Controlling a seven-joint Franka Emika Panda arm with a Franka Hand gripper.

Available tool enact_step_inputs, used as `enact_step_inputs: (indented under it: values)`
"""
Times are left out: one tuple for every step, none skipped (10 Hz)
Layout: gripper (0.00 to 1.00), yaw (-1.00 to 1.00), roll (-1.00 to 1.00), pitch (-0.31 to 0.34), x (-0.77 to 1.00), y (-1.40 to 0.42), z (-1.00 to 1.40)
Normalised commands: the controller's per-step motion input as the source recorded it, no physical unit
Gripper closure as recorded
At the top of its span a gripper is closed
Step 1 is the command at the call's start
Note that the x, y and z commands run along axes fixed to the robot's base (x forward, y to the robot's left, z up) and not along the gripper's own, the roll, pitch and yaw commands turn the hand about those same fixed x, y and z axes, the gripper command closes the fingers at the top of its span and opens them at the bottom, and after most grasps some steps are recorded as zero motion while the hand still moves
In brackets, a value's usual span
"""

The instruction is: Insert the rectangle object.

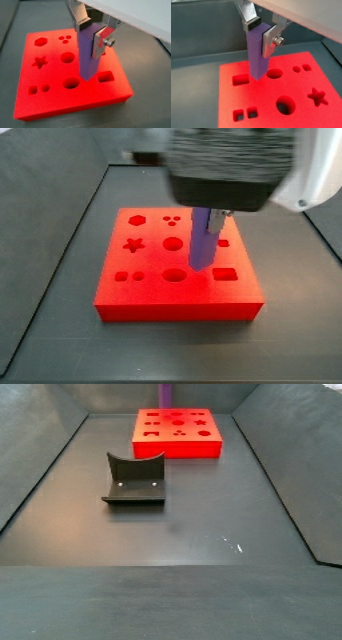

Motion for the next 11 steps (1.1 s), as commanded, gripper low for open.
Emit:
enact_step_inputs:
  values:
    - [1.00, -0.90, 0.00, -0.024, 0.15, -0.11, -0.04]
    - [1.00, -0.88, -0.02, -0.017, 0.16, -0.10, 0.00]
    - [1.00, -0.86, -0.09, -0.051, 0.18, -0.01, 0.00]
    - [1.00, -0.89, -0.10, -0.059, 0.16, 0.00, 0.00]
    - [1.00, -0.77, -0.03, -0.047, 0.34, 0.00, -0.04]
    - [1.00, -0.73, -0.01, -0.040, 0.41, 0.00, -0.08]
    - [1.00, -0.69, -0.01, -0.039, 0.45, 0.00, -0.07]
    - [1.00, -0.62, 0.00, -0.030, 0.53, 0.00, -0.11]
    - [1.00, -0.59, 0.00, -0.013, 0.58, 0.00, -0.08]
    - [1.00, -0.58, 0.06, 0.000, 0.54, 0.00, 0.00]
    - [1.00, -0.36, 0.16, 0.013, 0.19, -0.01, 0.00]
